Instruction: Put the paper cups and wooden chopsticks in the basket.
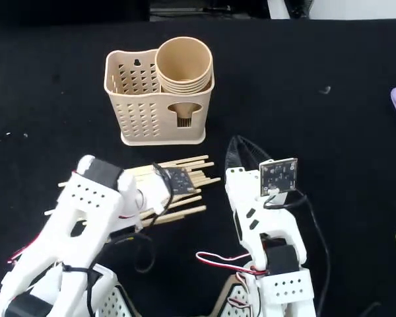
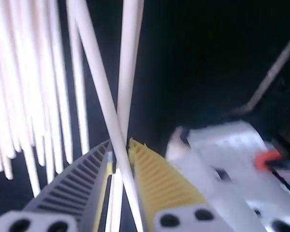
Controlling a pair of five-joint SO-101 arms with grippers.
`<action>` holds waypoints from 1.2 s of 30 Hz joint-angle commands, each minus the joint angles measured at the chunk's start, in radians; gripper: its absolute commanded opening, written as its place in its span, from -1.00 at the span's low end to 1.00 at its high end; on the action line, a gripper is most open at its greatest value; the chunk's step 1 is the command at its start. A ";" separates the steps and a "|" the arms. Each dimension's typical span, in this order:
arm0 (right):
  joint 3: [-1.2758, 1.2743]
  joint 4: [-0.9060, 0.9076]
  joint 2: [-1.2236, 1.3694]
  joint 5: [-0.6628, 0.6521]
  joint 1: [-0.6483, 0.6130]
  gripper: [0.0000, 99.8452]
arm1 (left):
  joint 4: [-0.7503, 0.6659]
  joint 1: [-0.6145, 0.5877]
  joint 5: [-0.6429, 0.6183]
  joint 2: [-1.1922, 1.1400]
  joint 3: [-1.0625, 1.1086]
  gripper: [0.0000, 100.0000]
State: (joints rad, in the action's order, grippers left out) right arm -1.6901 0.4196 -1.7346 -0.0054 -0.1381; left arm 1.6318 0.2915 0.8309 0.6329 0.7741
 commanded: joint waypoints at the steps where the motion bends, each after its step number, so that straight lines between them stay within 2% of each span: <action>1: -0.001 0.008 -0.019 0.000 -0.012 -0.96 | -0.186 0.024 -0.048 0.005 0.088 -0.94; 7: -0.001 0.008 -0.019 0.000 -0.012 -0.96 | -0.459 0.015 -0.049 0.005 0.334 -0.93; 11: -0.001 0.008 -0.019 0.000 -0.012 -0.96 | -0.555 0.015 -0.049 0.006 0.421 -0.85; 16: -0.001 0.008 -0.019 0.000 -0.012 -0.96 | -0.562 0.015 -0.103 0.014 0.421 -0.69; 27: -0.001 0.008 -0.019 0.000 -0.012 -0.96 | -0.554 0.013 -0.104 0.014 0.398 -0.94; 33: -0.001 0.008 -0.019 0.000 -0.012 -0.96 | -0.549 0.013 -0.104 0.015 0.394 -0.94; 36: -0.001 0.008 -0.019 0.000 -0.012 -0.96 | -0.468 0.015 -0.100 0.015 0.369 -0.94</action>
State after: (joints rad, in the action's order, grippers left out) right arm -1.6901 0.4196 -1.7346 -0.0054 -0.1381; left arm 1.0825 0.3053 0.7357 0.6329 1.1960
